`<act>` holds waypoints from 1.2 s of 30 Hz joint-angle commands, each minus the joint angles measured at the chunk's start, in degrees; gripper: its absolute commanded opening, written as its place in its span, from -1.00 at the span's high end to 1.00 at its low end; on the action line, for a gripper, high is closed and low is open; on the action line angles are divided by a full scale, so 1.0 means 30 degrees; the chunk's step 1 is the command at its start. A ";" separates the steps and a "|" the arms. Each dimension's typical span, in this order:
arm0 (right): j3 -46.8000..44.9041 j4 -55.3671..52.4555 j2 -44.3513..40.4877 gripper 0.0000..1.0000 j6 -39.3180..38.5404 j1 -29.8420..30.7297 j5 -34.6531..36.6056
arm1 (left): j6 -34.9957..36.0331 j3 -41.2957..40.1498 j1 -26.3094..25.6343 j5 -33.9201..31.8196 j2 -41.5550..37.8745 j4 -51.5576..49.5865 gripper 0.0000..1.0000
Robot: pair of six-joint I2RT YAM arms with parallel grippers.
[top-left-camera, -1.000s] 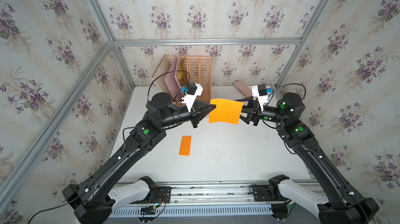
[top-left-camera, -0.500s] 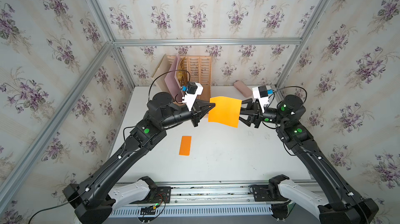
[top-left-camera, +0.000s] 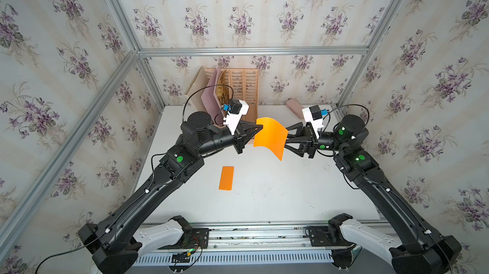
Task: Fold the square paper along the opposite sides
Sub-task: Fold the paper.
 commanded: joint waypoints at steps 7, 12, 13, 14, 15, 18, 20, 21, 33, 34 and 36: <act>0.0858 -0.1081 0.0651 -0.08 -0.1230 0.1238 0.0444 | 0.0304 0.0046 0.0002 -0.0324 0.0073 0.0083 1.00; 0.0959 -0.1342 0.0622 -0.08 -0.1392 0.1474 0.0592 | 0.0314 0.0220 0.0002 -0.0293 0.0353 0.0078 1.00; 0.0963 -0.1358 0.0629 -0.08 -0.1421 0.1500 0.0603 | 0.0300 0.0253 0.0002 -0.0296 0.0421 0.0079 1.00; 0.0985 -0.1398 0.0596 -0.08 -0.1463 0.1552 0.0602 | 0.0306 0.0255 0.0002 -0.0305 0.0480 0.0104 1.00; 0.0970 -0.1371 0.0593 -0.09 -0.1451 0.1560 0.0596 | 0.0261 0.0256 0.0002 -0.0280 0.0526 0.0131 1.00; 0.1059 -0.1424 0.0672 -0.09 -0.1509 0.1607 0.0652 | 0.0219 0.0250 0.0002 -0.0203 0.0597 0.0193 1.00; 0.1091 -0.1395 0.0780 -0.10 -0.1538 0.1649 0.0696 | 0.0189 0.0215 0.0002 -0.0189 0.0594 0.0233 1.00; 0.1115 -0.1398 0.0827 -0.10 -0.1538 0.1679 0.0668 | 0.0217 0.0225 0.0002 -0.0172 0.0586 0.0233 1.00; 0.1297 -0.1122 0.1667 -0.16 -0.1619 0.2166 0.1173 | -0.0029 0.0215 0.0003 0.0316 0.0659 0.0158 1.00; 0.1339 -0.1109 0.1755 -0.16 -0.1627 0.2155 0.1173 | -0.0045 0.0214 0.0002 0.0374 0.0655 0.0153 1.00; 0.1483 -0.1164 0.1930 -0.16 -0.1710 0.2177 0.1173 | -0.0075 0.0192 0.0017 0.0438 0.0587 0.0119 1.00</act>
